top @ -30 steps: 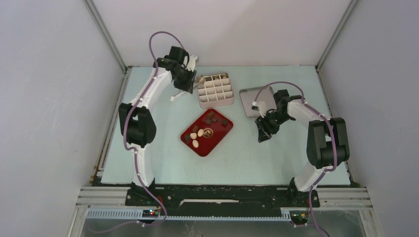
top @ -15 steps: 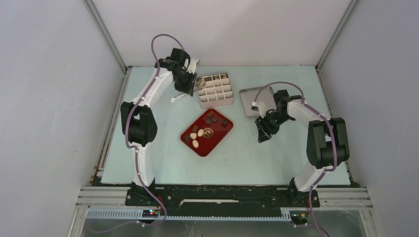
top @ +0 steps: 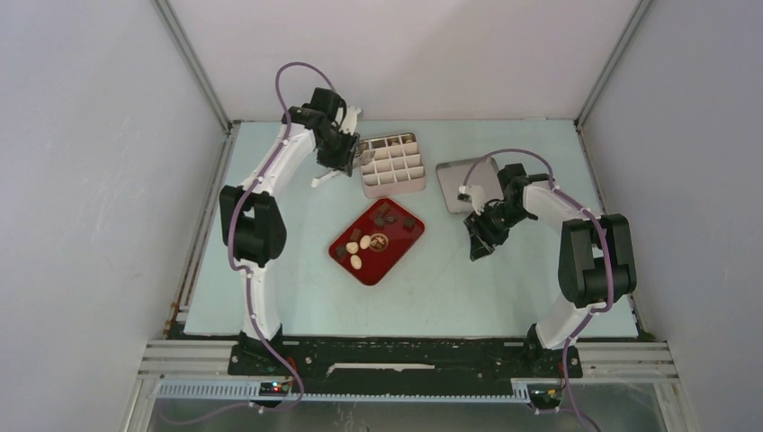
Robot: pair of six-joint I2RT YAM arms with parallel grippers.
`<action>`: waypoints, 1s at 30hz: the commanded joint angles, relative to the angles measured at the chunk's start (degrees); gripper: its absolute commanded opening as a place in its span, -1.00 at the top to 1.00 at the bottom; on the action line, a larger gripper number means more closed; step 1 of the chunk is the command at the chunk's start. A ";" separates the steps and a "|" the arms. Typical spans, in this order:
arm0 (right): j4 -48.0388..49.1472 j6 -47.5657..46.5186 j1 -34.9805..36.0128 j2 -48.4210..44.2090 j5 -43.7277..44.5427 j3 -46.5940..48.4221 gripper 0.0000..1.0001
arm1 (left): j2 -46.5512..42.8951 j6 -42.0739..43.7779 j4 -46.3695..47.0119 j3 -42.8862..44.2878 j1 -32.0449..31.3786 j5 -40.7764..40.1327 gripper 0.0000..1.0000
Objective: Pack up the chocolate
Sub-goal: Place the fake chocolate in the packing box.
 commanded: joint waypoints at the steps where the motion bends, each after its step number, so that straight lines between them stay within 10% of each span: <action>1: -0.55 -1.18 0.06 0.64 -0.09 2.07 -0.14 | -2.28 0.22 0.38 1.43 0.03 -0.36 0.09; 19: -0.59 -1.20 0.32 1.21 0.22 2.10 -0.15 | -16.21 7.05 -5.21 -5.66 -2.53 4.17 0.29; 30: -0.59 -1.37 1.27 1.34 0.61 2.04 -0.15 | -27.66 12.97 -13.16 -28.31 -3.04 5.80 0.22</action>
